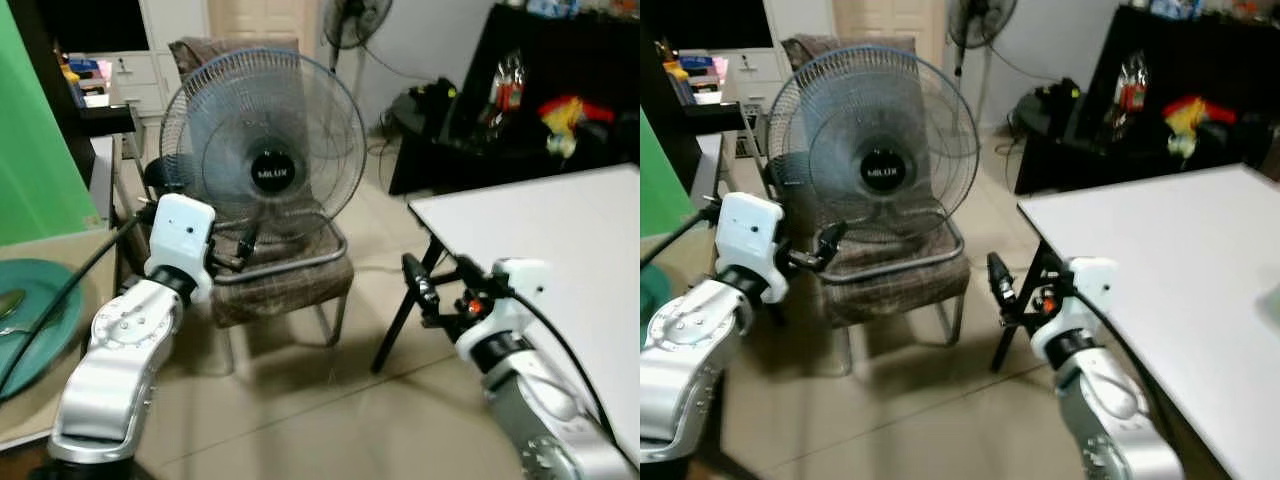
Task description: Setting the table
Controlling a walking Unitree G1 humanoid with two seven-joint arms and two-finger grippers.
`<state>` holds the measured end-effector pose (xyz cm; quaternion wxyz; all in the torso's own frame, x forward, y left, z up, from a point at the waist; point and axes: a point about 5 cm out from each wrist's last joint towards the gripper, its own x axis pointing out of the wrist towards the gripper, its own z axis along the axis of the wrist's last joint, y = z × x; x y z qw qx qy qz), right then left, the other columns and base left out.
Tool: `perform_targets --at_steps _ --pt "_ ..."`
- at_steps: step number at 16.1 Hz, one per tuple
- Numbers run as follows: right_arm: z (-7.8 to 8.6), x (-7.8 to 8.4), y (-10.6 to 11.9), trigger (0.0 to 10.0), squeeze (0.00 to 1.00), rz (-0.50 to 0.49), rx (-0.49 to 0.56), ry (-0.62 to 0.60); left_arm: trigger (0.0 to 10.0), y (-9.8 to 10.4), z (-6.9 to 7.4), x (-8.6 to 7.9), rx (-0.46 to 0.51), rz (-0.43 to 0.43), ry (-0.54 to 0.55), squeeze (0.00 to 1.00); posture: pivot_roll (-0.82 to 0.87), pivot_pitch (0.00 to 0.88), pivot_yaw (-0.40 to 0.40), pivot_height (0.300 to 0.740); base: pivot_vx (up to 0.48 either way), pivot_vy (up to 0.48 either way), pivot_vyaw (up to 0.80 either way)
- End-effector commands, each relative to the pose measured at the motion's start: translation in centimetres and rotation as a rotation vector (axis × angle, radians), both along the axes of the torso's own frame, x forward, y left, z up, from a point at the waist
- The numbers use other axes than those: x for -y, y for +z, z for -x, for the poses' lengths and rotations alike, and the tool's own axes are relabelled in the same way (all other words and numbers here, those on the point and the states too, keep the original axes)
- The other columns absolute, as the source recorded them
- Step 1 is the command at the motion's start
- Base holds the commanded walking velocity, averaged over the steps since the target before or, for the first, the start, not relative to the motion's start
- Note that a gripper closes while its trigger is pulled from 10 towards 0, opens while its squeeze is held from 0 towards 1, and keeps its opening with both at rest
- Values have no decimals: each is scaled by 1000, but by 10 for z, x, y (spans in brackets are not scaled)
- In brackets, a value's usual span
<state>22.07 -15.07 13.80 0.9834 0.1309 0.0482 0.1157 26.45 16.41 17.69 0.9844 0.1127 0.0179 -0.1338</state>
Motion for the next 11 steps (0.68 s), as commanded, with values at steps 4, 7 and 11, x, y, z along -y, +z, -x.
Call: perform_targets --at_steps 4,7,11 --pt "-3 2 3 10000 0 6 6 7 10000 1 0 -3 6 0 15 0 -41 0 -26 740 0 310 0" --pt "-4 3 3 10000 0 10 5 11 10000 0 1 -4 7 1 22 0 -37 0 -30 740 0 311 0" --pt "-6 2 3 10000 0 5 7 24 10000 2 1 -5 12 -5 21 0 -32 0 -22 740 0 309 0"
